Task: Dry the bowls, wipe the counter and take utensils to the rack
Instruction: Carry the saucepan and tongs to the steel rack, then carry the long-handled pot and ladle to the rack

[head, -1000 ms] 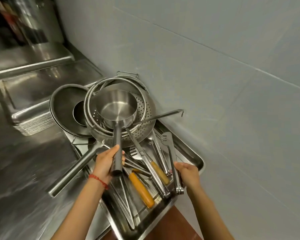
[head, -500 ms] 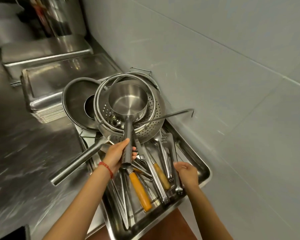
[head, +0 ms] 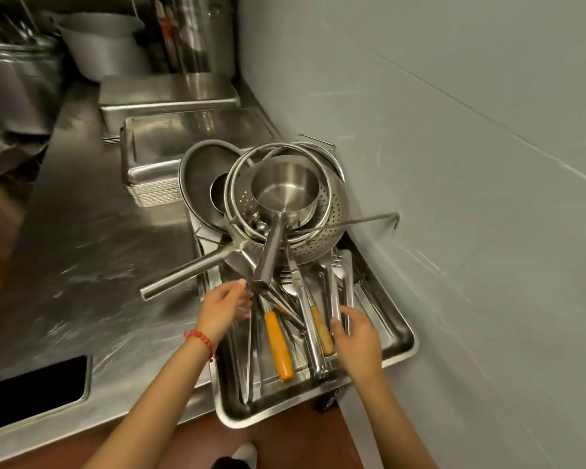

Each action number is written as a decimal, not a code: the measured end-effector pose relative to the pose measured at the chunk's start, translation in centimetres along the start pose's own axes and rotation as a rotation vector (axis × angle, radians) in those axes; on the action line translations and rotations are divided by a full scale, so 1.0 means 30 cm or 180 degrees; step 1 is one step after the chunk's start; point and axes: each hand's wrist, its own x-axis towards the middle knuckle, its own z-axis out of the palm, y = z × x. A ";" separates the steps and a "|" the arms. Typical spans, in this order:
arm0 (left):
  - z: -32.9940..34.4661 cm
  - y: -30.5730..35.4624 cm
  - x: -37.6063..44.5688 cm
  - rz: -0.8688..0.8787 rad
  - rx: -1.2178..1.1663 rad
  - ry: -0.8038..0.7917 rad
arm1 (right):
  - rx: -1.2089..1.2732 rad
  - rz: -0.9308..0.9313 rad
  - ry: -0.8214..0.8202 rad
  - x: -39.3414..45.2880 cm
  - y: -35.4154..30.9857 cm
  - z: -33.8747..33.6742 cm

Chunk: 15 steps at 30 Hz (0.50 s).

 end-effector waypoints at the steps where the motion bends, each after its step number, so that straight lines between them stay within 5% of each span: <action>1: -0.021 -0.024 -0.035 0.0210 0.0253 0.0147 | -0.0090 -0.0198 -0.0095 -0.024 -0.008 0.012; 6: -0.173 -0.185 -0.252 0.0762 0.1889 0.0795 | -0.0499 -0.1003 -0.0601 -0.150 -0.028 0.108; 15: -0.625 -0.336 -0.694 0.0315 0.3333 0.1679 | -0.1194 -0.2260 -0.1400 -0.449 -0.251 0.417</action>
